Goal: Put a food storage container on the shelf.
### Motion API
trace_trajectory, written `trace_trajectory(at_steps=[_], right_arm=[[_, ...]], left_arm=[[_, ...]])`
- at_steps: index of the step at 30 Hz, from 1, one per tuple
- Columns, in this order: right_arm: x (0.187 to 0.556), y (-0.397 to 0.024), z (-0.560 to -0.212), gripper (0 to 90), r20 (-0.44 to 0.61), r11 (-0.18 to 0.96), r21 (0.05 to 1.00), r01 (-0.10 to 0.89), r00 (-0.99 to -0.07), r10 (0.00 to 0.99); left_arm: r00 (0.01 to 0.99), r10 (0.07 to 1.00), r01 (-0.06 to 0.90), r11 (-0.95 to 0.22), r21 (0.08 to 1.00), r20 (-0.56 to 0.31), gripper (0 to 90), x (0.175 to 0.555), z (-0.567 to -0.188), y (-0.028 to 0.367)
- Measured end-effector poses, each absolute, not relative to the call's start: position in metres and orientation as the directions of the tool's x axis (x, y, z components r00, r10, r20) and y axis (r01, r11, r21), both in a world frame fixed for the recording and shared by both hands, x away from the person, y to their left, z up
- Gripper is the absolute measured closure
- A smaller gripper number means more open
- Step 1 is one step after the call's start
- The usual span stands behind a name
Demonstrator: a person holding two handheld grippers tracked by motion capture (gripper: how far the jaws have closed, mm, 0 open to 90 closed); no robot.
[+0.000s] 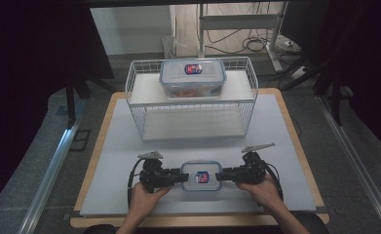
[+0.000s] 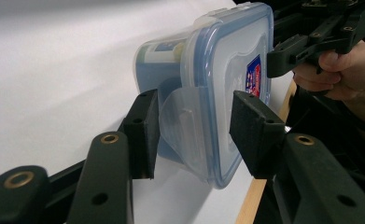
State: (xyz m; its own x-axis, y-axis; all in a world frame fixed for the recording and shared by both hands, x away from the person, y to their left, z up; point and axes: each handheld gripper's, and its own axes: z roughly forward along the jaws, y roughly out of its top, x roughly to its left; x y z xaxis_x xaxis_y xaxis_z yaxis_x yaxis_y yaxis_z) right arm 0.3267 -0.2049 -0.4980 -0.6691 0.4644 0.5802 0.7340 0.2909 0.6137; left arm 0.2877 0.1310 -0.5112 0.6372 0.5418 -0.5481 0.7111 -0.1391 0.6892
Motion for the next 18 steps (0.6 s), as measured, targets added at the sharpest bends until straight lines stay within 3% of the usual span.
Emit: trace_trajectory(at_steps=[18], right_arm=[[0.337, -0.202, -0.459, 56.8, 0.528, 0.275, 0.688, 0.672, -0.723, 0.446]], left_arm=[[0.681, 0.558, 0.641, -0.14, 0.755, -0.475, 53.6, 0.295, -0.47, 0.134]])
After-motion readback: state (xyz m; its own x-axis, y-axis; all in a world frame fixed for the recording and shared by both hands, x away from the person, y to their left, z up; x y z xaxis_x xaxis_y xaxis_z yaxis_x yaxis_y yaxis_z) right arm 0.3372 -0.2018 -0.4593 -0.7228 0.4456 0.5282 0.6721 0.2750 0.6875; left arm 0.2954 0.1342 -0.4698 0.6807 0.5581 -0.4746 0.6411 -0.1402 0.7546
